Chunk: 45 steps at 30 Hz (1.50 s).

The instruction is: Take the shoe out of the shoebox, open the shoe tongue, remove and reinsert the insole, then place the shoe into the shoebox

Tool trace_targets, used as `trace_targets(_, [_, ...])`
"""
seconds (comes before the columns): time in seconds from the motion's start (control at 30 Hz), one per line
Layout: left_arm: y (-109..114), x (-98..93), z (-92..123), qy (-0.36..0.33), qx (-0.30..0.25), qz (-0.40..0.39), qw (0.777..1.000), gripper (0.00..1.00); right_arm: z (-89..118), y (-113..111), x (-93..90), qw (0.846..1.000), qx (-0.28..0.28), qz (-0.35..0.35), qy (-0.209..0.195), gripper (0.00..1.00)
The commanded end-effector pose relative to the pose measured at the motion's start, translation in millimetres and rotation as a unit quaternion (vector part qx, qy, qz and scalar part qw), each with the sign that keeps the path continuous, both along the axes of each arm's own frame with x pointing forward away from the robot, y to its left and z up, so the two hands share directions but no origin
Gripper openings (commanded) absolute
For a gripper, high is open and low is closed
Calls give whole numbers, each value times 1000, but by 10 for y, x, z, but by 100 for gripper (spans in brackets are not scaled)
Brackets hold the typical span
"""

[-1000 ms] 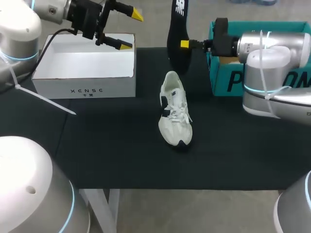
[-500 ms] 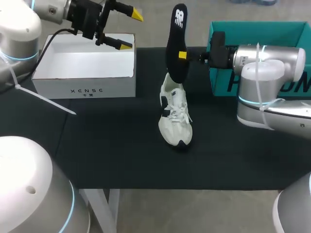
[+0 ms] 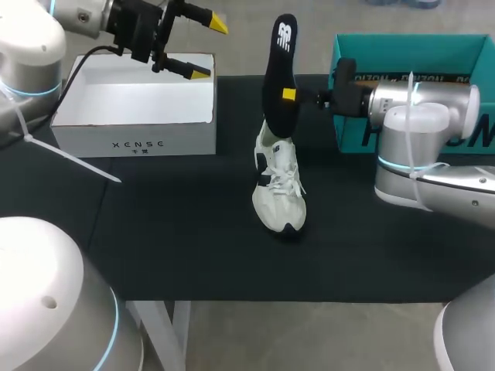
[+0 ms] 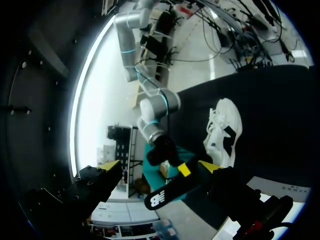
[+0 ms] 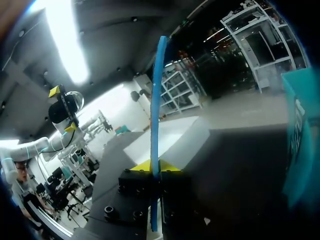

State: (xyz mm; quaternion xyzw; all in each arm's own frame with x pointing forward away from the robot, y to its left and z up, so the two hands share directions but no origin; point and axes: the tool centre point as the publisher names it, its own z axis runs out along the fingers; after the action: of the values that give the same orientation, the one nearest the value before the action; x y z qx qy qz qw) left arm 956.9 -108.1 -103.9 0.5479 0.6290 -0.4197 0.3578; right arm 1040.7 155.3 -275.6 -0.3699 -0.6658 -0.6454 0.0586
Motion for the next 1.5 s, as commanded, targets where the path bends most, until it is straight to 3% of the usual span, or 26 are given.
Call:
trace_targets(0.03, [4,5,8,0,2,-1,1000,100,-58,61,70,1000,4,4,0,0])
trace_targets(0.43, [4,5,8,0,2,-1,1000,100,-140,180,16,1000,9,9,14,0])
trace_targets(0.8, [4,5,8,0,2,-1,1000,100,56,242,-171,1000,-10,4,14,0])
trace_targets(1.5, [4,5,8,0,2,-1,1000,100,-284,289,-262,999,16,-15,28,0])
